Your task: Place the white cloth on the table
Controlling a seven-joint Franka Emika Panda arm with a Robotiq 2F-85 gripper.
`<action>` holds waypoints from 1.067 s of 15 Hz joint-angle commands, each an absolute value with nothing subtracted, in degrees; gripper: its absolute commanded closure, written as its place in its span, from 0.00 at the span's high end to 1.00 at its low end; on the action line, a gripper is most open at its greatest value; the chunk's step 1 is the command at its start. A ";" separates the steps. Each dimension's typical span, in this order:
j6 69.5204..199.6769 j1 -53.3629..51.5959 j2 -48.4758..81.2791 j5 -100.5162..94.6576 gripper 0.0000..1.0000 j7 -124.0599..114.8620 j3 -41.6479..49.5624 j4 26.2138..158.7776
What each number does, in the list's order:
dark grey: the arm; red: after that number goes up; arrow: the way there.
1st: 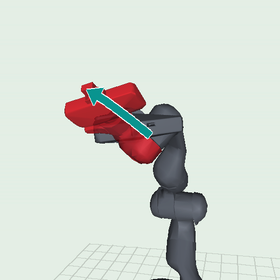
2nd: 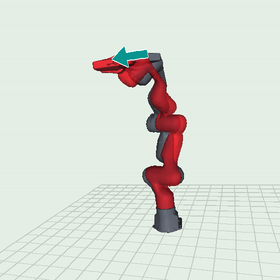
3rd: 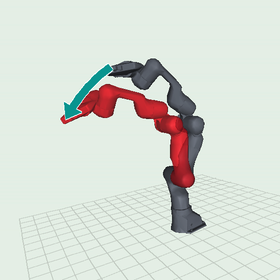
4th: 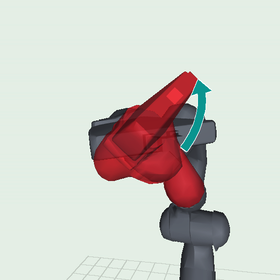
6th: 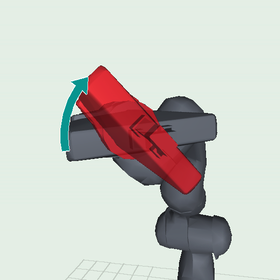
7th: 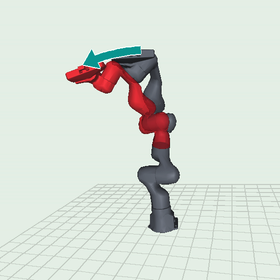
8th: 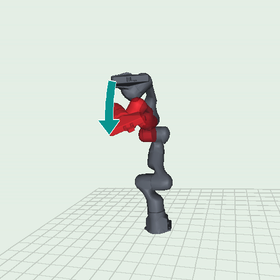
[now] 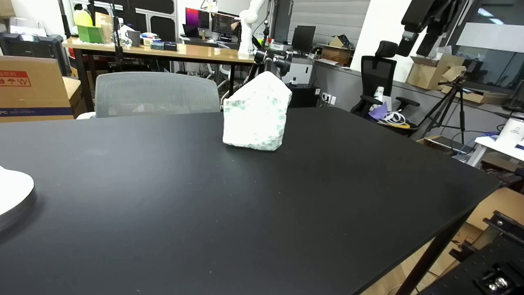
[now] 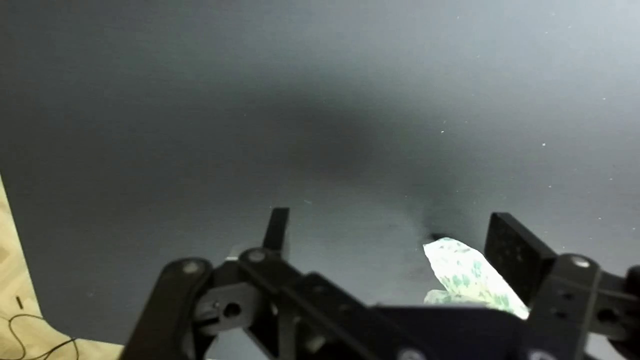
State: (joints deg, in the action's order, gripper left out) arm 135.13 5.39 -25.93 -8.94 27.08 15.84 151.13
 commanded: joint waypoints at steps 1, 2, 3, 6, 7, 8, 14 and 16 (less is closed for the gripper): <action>143.63 4.02 -20.82 -8.37 1.00 24.42 12.91 150.98; 146.56 3.12 -18.99 -7.68 1.00 23.69 11.91 150.81; 149.00 2.32 -17.16 -6.99 1.00 23.06 10.94 150.58; 154.82 0.03 -11.17 -4.26 1.00 21.01 8.19 149.41; 156.56 -0.69 -9.00 -3.04 1.00 20.45 7.41 148.91; 157.96 -1.25 -7.14 -1.88 1.00 20.14 6.75 148.42; 164.98 -1.78 2.87 4.87 1.00 17.52 2.77 144.29; 166.25 -1.39 4.99 7.87 1.00 18.59 1.09 143.04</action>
